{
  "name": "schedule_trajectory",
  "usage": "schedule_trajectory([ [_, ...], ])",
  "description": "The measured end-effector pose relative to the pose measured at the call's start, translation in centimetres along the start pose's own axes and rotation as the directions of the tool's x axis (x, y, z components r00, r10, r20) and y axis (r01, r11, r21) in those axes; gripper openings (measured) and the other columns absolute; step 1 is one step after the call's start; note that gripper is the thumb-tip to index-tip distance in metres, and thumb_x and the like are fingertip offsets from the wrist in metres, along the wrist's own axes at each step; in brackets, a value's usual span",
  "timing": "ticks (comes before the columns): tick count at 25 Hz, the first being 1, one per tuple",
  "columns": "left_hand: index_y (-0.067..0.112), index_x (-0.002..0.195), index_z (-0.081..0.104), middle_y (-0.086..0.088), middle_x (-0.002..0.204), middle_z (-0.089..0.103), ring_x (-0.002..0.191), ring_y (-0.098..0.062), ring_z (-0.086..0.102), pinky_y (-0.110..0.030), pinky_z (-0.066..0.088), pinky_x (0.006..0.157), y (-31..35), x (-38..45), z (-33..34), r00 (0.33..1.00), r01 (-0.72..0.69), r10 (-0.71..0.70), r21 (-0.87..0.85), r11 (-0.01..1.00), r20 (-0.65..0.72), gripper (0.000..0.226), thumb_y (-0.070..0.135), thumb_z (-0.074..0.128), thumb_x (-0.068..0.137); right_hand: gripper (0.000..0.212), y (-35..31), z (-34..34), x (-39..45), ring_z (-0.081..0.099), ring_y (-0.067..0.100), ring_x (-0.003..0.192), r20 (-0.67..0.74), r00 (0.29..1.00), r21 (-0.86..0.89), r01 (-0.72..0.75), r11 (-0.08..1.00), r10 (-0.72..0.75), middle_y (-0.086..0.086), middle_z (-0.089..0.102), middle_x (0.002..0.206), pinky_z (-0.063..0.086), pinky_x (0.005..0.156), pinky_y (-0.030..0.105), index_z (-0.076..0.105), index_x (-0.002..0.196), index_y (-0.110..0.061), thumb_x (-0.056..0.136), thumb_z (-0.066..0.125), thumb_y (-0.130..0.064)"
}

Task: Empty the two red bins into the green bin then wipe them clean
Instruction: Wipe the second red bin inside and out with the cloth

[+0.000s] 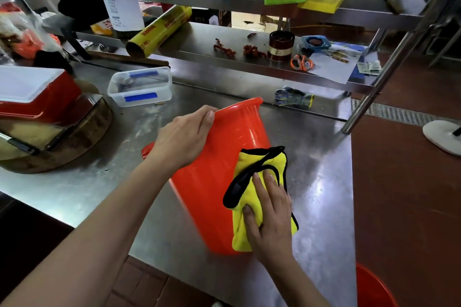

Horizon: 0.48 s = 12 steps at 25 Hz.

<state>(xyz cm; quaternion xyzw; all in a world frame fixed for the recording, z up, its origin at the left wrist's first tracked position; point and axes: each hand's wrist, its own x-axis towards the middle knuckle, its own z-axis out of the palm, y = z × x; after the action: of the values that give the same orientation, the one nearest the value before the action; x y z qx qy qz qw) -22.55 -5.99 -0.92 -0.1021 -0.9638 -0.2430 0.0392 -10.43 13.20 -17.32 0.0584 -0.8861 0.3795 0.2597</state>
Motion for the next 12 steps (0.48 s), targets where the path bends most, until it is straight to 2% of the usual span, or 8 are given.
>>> schedule_trajectory([
  [2,0.056,0.146,0.035,0.002,0.134,0.063,0.123,-0.027,0.057,-0.051,0.046,0.097,0.1,-0.3,0.2,1.0,-0.016,0.016,0.004,1.0,0.02,0.042,0.052,0.021,0.107,0.06,0.2,0.0,0.1,0.028,0.019,0.151,0.009,1.0,-0.029,-0.004,1.0,0.005,-0.003,0.033,0.162,0.033,0.113,0.058,0.042,0.153,-0.021,0.096,0.052,-0.038],
  [4,0.057,0.15,0.029,0.008,0.144,0.056,0.13,-0.024,0.052,-0.051,0.044,0.1,0.2,-0.1,0.3,0.998,-0.057,0.057,0.005,0.998,0.015,0.043,0.052,0.023,0.107,0.065,0.2,0.0,0.7,0.024,0.019,0.153,0.037,0.999,-0.069,-0.014,0.998,0.016,-0.001,0.029,0.164,0.031,0.115,0.057,0.037,0.155,-0.021,0.095,0.052,-0.041],
  [8,0.053,0.148,0.034,0.016,0.146,0.053,0.133,-0.021,0.051,-0.049,0.043,0.103,-0.9,0.0,0.8,0.996,-0.084,0.084,0.016,0.996,-0.031,0.045,0.055,0.021,0.105,0.071,-1.5,0.4,3.8,0.015,0.017,0.155,0.077,0.997,-0.095,0.035,0.995,-0.028,0.0,0.021,0.167,0.027,0.119,0.056,0.028,0.159,-0.024,0.096,0.053,-0.046],
  [12,0.044,0.147,0.042,0.012,0.145,0.056,0.132,-0.019,0.052,-0.046,0.042,0.106,-0.5,0.0,1.1,0.988,-0.138,0.141,0.046,0.989,-0.066,0.047,0.049,0.023,0.104,0.075,-4.0,1.2,8.4,0.009,0.016,0.156,0.092,0.993,-0.131,0.086,0.988,-0.074,0.002,0.015,0.168,0.022,0.12,0.053,0.024,0.16,-0.025,0.095,0.051,-0.051],
])
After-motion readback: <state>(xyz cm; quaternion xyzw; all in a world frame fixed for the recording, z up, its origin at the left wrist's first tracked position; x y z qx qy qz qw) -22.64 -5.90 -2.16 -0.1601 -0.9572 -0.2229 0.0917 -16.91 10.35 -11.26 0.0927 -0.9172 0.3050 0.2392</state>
